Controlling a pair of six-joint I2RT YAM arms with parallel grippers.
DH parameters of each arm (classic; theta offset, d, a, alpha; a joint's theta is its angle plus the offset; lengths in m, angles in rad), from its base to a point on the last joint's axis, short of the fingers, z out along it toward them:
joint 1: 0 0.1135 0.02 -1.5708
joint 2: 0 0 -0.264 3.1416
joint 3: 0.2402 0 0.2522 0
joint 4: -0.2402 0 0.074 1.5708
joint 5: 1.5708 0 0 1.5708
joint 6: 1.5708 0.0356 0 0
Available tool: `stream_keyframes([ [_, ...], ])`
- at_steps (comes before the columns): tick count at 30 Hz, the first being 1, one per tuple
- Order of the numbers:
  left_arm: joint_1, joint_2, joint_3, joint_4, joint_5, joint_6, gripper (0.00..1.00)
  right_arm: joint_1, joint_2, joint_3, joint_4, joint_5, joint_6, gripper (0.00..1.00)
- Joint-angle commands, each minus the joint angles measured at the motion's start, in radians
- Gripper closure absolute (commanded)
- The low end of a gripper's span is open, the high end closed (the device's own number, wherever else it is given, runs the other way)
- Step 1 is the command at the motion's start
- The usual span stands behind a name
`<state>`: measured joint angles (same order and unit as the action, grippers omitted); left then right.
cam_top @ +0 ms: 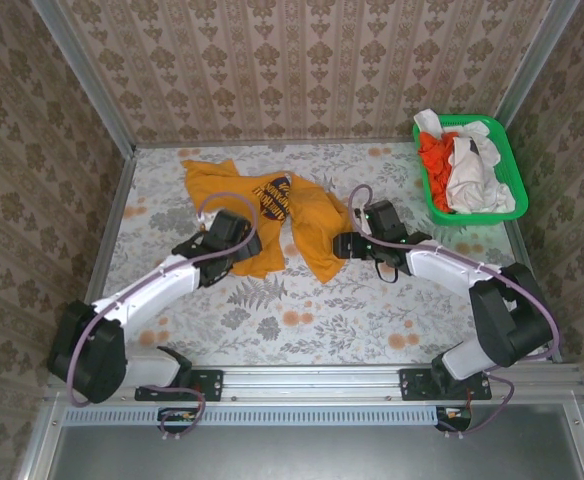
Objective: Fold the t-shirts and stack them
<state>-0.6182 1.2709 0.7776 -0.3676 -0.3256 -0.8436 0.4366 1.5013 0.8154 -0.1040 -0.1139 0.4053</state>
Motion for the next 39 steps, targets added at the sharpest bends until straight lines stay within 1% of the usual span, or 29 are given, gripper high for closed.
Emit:
stream_keyframes([
  [1, -0.04, -0.04, -0.054, 0.002, -0.038, -0.219, 0.02, 0.046, 0.038, -0.014, 0.036, -0.027, 0.049, 0.25],
  [3, -0.041, -0.038, -0.103, 0.054, 0.003, -0.28, 0.05, 0.075, 0.073, -0.002, 0.039, -0.026, 0.059, 0.29],
  [6, -0.04, -0.01, -0.149, 0.104, 0.048, -0.339, 0.07, 0.113, 0.141, 0.03, 0.038, -0.004, 0.072, 0.31],
  [8, -0.04, 0.006, -0.169, 0.143, 0.064, -0.347, 0.09, 0.129, 0.179, 0.048, 0.029, 0.022, 0.082, 0.34],
  [12, 0.011, 0.048, -0.177, 0.203, 0.107, -0.324, 0.16, 0.139, 0.229, 0.065, 0.054, 0.039, 0.116, 0.46],
  [14, 0.045, 0.067, -0.186, 0.248, 0.136, -0.315, 0.21, 0.14, 0.248, 0.079, 0.048, 0.043, 0.122, 0.56],
  [15, 0.056, 0.074, -0.188, 0.265, 0.141, -0.309, 0.27, 0.14, 0.253, 0.087, 0.039, 0.05, 0.127, 0.67],
  [17, 0.077, 0.084, -0.186, 0.289, 0.151, -0.292, 0.46, 0.14, 0.246, 0.094, 0.032, 0.074, 0.13, 0.85],
  [18, 0.09, 0.088, -0.183, 0.299, 0.155, -0.279, 0.58, 0.138, 0.235, 0.096, 0.024, 0.094, 0.127, 0.94],
  [19, 0.105, 0.091, -0.178, 0.303, 0.161, -0.265, 0.69, 0.135, 0.222, 0.1, 0.014, 0.112, 0.122, 1.0],
  [21, 0.135, 0.092, -0.169, 0.3, 0.175, -0.235, 0.89, 0.122, 0.196, 0.116, -0.008, 0.131, 0.107, 1.0],
  [22, 0.152, 0.087, -0.162, 0.29, 0.185, -0.219, 0.97, 0.113, 0.178, 0.126, -0.024, 0.141, 0.1, 1.0],
  [23, 0.157, 0.08, -0.157, 0.281, 0.192, -0.205, 1.0, 0.105, 0.163, 0.13, -0.034, 0.151, 0.095, 1.0],
  [24, 0.202, 0.069, -0.155, 0.271, 0.201, -0.187, 1.0, 0.093, 0.143, 0.135, -0.048, 0.166, 0.092, 1.0],
  [26, 0.244, 0.037, -0.158, 0.256, 0.227, -0.149, 1.0, 0.065, 0.105, 0.136, -0.069, 0.184, 0.092, 1.0],
  [29, 0.331, -0.007, -0.137, 0.202, 0.306, -0.063, 1.0, 0.015, 0.054, 0.13, -0.111, 0.174, 0.082, 1.0],
  [32, 0.41, -0.049, -0.082, 0.101, 0.369, 0.033, 1.0, -0.012, -0.019, 0.117, -0.148, 0.186, 0.058, 1.0],
  [35, 0.508, -0.064, -0.016, 0.003, 0.461, 0.128, 1.0, -0.049, -0.119, 0.095, -0.168, 0.188, 0.053, 1.0],
  [37, 0.562, -0.064, 0.027, -0.056, 0.518, 0.17, 1.0, -0.072, -0.196, 0.087, -0.188, 0.192, 0.05, 1.0],
  [39, 0.604, -0.075, 0.071, -0.118, 0.546, 0.209, 1.0, -0.094, -0.268, 0.082, -0.214, 0.213, 0.047, 1.0],
])
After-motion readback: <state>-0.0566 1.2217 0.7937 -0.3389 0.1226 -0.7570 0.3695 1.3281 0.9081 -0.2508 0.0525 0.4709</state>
